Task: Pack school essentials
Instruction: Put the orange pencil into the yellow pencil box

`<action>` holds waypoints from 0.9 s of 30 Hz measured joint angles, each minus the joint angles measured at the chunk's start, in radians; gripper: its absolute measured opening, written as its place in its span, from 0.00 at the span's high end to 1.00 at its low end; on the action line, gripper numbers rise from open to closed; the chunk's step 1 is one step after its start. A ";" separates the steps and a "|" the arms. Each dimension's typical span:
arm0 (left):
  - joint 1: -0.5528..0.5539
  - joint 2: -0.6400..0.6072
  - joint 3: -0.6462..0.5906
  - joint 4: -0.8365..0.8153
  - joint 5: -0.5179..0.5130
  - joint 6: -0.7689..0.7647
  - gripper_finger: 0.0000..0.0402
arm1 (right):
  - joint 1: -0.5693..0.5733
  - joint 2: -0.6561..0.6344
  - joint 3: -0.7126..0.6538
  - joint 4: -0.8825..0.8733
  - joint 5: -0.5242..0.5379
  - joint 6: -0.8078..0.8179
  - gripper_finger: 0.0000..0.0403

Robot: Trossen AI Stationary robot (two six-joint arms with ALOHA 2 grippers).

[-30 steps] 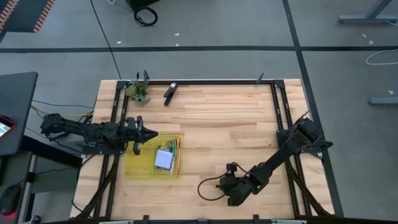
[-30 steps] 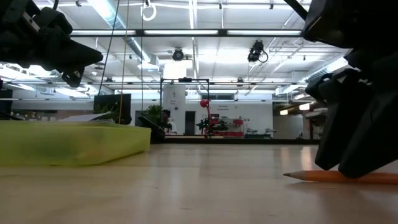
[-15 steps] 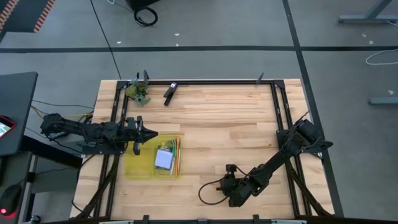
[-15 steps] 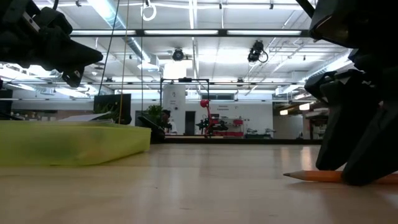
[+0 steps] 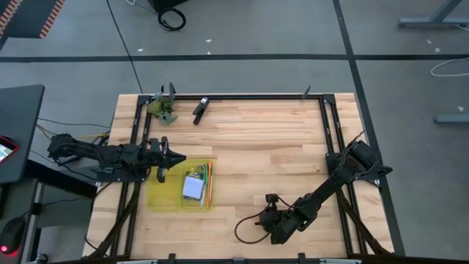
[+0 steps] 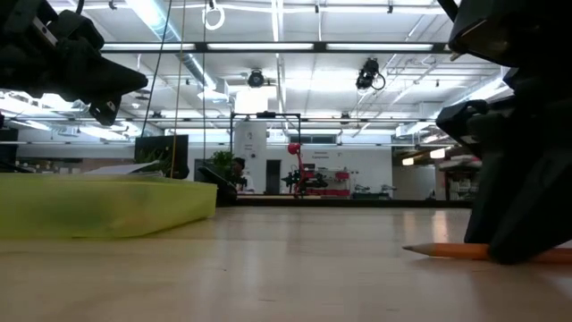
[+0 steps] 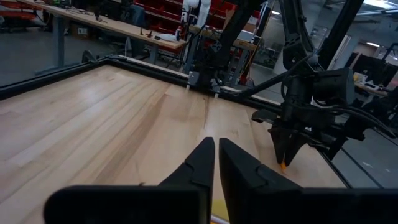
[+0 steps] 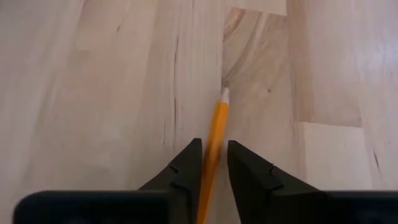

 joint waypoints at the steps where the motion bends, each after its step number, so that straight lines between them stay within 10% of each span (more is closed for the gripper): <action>1: 0.000 0.000 0.000 0.000 0.000 0.000 0.93 | 0.000 0.000 0.000 -0.001 0.000 -0.002 0.81; 27: 0.000 0.000 0.000 0.000 0.000 0.000 0.93 | -0.073 0.009 0.262 -0.358 -0.027 -0.155 0.98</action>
